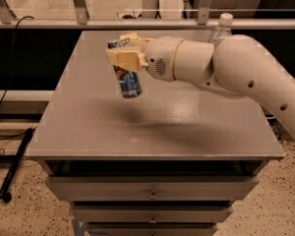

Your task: Pick redbull can

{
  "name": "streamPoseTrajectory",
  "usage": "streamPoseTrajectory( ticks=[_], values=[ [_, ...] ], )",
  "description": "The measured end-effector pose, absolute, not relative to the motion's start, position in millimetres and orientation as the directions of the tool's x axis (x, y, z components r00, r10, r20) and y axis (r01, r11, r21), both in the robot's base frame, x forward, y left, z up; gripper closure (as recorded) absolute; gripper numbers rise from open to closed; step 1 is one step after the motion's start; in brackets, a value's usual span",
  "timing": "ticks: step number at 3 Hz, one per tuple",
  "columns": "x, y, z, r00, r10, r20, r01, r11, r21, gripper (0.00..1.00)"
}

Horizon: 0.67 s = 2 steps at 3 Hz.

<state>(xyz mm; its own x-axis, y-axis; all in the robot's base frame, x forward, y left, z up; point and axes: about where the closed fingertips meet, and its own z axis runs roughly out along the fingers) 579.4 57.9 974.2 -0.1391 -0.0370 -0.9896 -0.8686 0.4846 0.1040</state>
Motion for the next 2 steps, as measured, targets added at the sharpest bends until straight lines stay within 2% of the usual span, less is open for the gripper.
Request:
streamPoseTrajectory(
  ticks=[2],
  values=[
    [563,30,962,0.064,0.029,-0.998,-0.890,0.454,-0.044,1.00]
  ],
)
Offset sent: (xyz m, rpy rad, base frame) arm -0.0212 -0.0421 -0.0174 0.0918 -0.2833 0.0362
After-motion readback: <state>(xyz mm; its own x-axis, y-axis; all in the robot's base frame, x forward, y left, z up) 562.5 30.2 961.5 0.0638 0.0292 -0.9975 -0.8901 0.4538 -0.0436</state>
